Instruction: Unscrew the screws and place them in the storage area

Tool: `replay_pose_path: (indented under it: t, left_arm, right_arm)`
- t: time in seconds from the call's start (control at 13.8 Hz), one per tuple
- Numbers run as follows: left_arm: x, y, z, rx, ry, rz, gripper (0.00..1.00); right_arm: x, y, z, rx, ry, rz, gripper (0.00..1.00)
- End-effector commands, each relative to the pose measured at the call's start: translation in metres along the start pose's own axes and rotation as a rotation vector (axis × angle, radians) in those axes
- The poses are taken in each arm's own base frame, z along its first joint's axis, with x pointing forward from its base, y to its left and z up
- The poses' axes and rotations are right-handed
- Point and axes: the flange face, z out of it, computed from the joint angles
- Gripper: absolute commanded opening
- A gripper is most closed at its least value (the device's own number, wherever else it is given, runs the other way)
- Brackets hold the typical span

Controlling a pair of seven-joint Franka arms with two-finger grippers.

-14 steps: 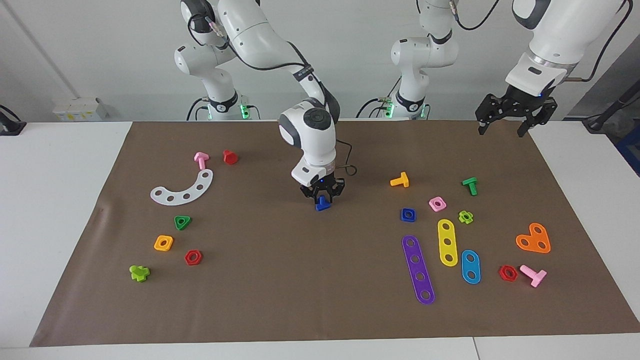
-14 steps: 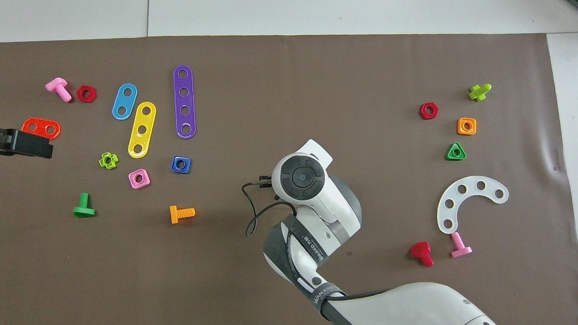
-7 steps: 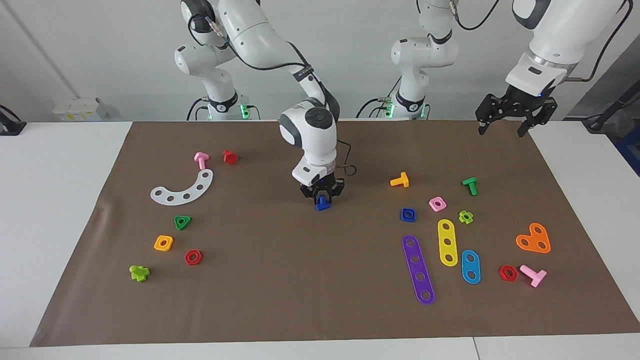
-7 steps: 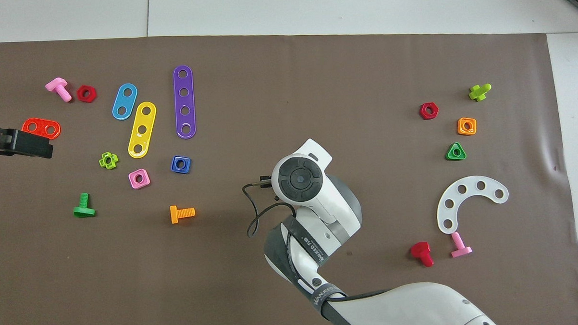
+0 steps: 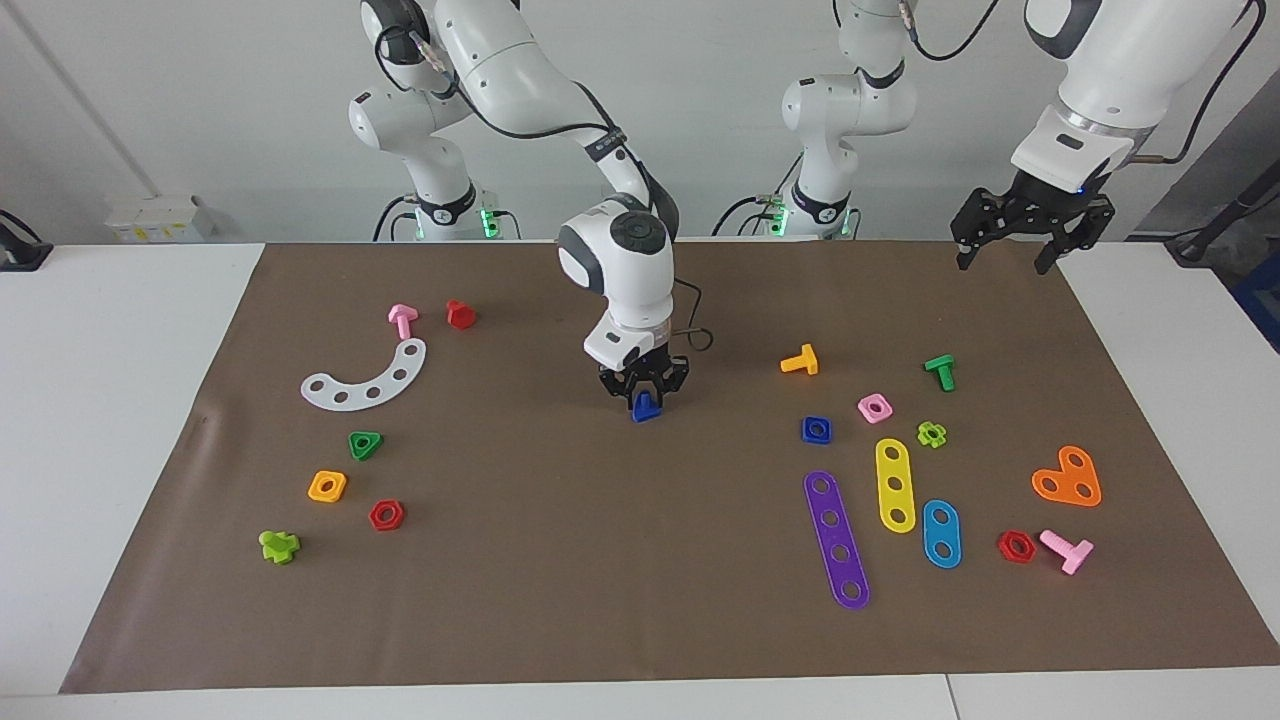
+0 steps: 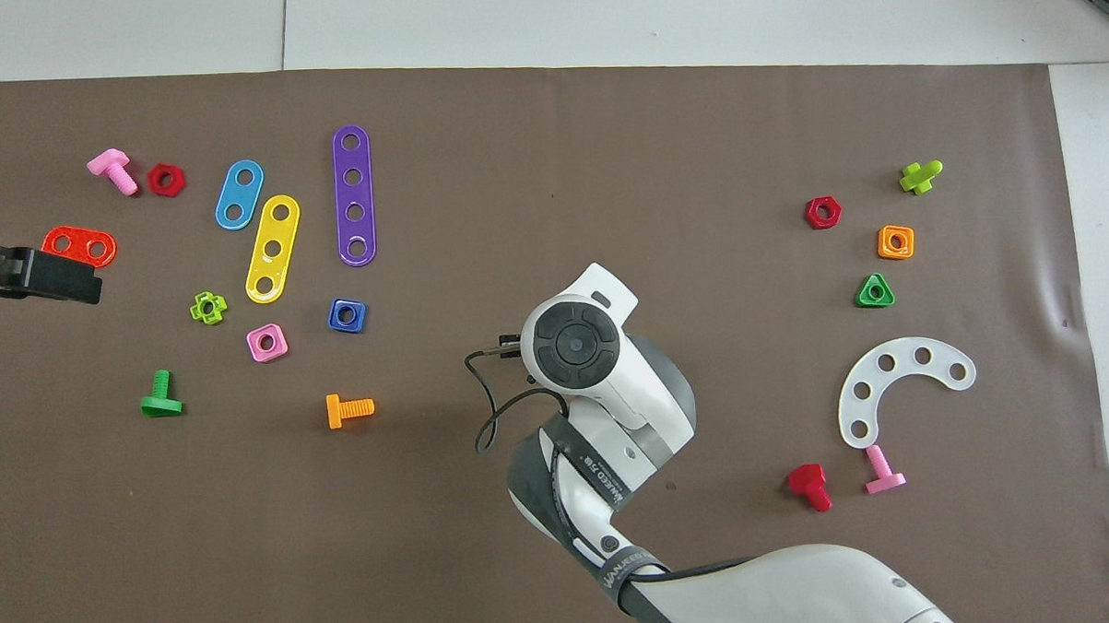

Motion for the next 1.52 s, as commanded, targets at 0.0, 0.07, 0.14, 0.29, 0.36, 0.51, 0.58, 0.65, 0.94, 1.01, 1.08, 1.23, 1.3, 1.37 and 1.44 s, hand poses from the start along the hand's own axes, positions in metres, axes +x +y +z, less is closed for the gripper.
replay_pose_path:
  t: [0.0,0.07,0.14,0.29,0.36,0.51,0.58,0.65,0.94,1.01,1.08,1.23,1.3,1.37,1.44]
  left_arm:
    - [-0.006,-0.001,-0.002,-0.015,-0.005,0.000,1.00]
    - [-0.006,-0.002,-0.002,-0.015,-0.005,-0.002,1.00]
    - [-0.006,-0.001,-0.002,-0.015,-0.004,0.000,1.00]
    - [-0.006,-0.001,-0.002,-0.015,-0.005,0.000,1.00]
    - [-0.006,-0.001,-0.002,-0.015,-0.004,0.000,1.00]
    - [-0.006,-0.001,-0.002,-0.015,-0.005,0.000,1.00]
    - [-0.006,-0.001,-0.002,-0.015,-0.004,0.000,1.00]
    - [-0.006,-0.002,-0.002,-0.015,-0.005,-0.002,1.00]
    - [-0.006,-0.001,-0.002,-0.015,-0.005,0.000,1.00]
    - [-0.006,-0.001,-0.002,-0.015,-0.005,0.000,1.00]
    - [-0.006,-0.002,-0.002,-0.015,-0.005,-0.002,1.00]
    - [-0.006,-0.001,-0.002,-0.015,-0.005,0.000,1.00]
    - [-0.006,-0.001,-0.002,-0.015,-0.004,0.000,1.00]
    - [-0.006,-0.001,-0.002,-0.015,-0.004,0.000,1.00]
    - [-0.006,-0.001,-0.002,-0.015,-0.005,0.000,1.00]
  right_arm:
    - [-0.004,0.002,-0.004,-0.008,0.019,0.020,0.43]
    - [-0.003,0.003,-0.004,-0.010,0.018,0.021,0.43]
    - [-0.004,0.004,-0.004,-0.011,0.017,0.021,0.43]
    - [-0.003,0.004,-0.004,-0.011,0.020,0.010,0.00]
    - [-0.003,0.004,-0.004,-0.013,0.018,0.017,0.00]
    - [-0.001,0.005,-0.006,-0.016,0.015,0.016,0.00]
    - [0.001,0.009,-0.009,-0.023,0.008,0.017,0.00]
    - [0.007,0.015,-0.026,-0.018,0.018,0.025,0.00]
    - [0.037,0.067,-0.127,-0.008,0.044,0.080,0.00]
    - [0.043,0.082,-0.144,-0.011,0.043,0.088,0.00]
    - [0.049,0.100,-0.162,-0.013,0.049,0.097,0.00]
    - [0.059,0.154,-0.198,-0.017,0.056,0.088,0.00]
    - [0.060,0.177,-0.215,-0.024,0.053,0.077,0.00]
    - [0.062,0.202,-0.226,-0.032,0.047,0.065,0.00]
    - [0.063,0.227,-0.232,-0.039,0.034,0.054,0.00]
